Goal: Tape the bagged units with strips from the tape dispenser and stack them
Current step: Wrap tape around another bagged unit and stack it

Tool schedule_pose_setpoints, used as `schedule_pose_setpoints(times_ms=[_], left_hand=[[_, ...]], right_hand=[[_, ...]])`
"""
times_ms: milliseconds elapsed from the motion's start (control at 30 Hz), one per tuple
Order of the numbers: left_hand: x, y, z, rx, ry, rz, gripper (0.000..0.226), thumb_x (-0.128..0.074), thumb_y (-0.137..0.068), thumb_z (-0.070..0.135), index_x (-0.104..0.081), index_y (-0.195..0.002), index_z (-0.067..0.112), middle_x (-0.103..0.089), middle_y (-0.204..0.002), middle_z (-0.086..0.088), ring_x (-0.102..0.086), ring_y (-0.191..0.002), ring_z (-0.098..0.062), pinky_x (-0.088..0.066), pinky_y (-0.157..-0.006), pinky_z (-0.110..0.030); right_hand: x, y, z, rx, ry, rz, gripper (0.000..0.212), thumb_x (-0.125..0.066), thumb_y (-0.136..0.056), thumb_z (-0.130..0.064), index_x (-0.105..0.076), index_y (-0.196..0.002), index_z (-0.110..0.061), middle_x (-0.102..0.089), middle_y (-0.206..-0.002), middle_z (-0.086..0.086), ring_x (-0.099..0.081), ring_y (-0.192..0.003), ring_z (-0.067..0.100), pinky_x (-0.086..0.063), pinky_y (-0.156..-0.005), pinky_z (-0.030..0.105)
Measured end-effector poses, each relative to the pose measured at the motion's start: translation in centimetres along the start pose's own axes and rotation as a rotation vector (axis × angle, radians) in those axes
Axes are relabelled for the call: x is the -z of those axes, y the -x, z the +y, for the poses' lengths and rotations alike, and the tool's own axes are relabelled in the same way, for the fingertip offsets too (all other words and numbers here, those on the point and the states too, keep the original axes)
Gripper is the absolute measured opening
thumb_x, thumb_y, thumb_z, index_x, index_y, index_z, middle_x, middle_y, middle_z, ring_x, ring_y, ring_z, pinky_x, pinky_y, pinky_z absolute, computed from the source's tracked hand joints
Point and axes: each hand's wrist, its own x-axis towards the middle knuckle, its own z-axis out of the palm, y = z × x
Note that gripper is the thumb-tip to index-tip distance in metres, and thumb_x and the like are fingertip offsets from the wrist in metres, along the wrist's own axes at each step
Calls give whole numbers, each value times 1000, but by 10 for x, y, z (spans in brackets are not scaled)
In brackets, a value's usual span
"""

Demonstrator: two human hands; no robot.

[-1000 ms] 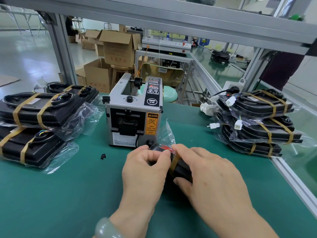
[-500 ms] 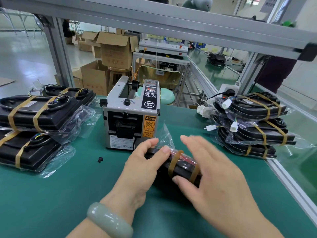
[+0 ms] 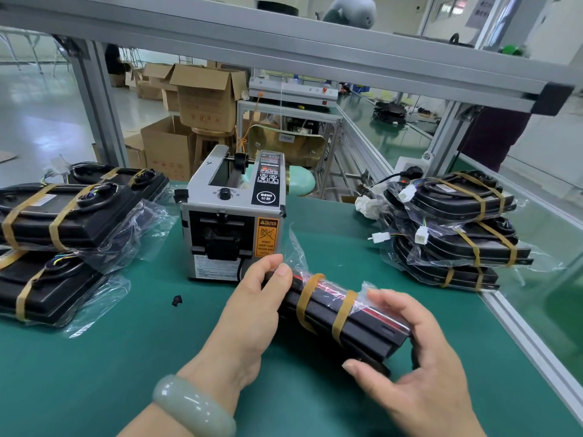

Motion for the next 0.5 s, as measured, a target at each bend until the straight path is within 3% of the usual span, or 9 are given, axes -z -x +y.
schedule_pose_setpoints(times_ms=[100, 233, 300, 367, 433, 500], left_hand=[[3, 3, -3, -18, -25, -16, 25, -44, -96, 43, -56, -117, 50, -60, -117, 24, -50, -112, 3, -36, -77, -17], [10, 7, -8, -54, -105, -5, 31, -34, -99, 43, -57, -118, 52, -59, -124, 25, -48, -121, 1, -37, -91, -21], [14, 8, -9, -54, -125, -12, 32, -33, -99, 43, -56, -121, 51, -59, -126, 23, -47, -123, -1, -37, -101, -25], [17, 10, -7, -39, -126, -36, 32, -35, -100, 42, -56, -123, 49, -60, -126, 22, -48, -124, -2, -34, -108, -31], [19, 11, -3, -7, -117, -18, 28, -42, -99, 37, -60, -120, 44, -64, -120, 19, -52, -118, -2, -37, -105, -30], [24, 8, 3, 27, -42, 104, 22, -52, -96, 25, -65, -112, 33, -69, -109, 11, -60, -101, -5, -46, -92, -30]], right_hand=[[-1, 4, 5, 41, -26, -41, 80, -85, -46, -22, -53, -118, -34, -59, -123, -11, -52, -120, 8, -35, -99, 11], [-5, 7, 6, 2, -61, 16, 81, -82, -48, -32, -47, -121, -33, -45, -132, -18, -47, -123, 8, -37, -98, 12], [-8, 8, 9, 48, 2, 21, 86, -82, -47, -23, -41, -122, -25, -34, -138, -7, -42, -126, 18, -39, -98, 18], [-5, 7, 10, 39, -42, -43, 86, -81, -47, -13, -42, -121, -31, -39, -139, -9, -45, -126, 16, -41, -96, 16], [-1, 6, 7, -22, -95, -94, 80, -84, -45, -16, -50, -113, -43, -55, -126, -22, -53, -118, 2, -39, -91, 6], [3, 4, 4, -65, -72, -67, 79, -86, -40, -23, -56, -108, -47, -61, -116, -27, -57, -108, -4, -38, -88, 2]])
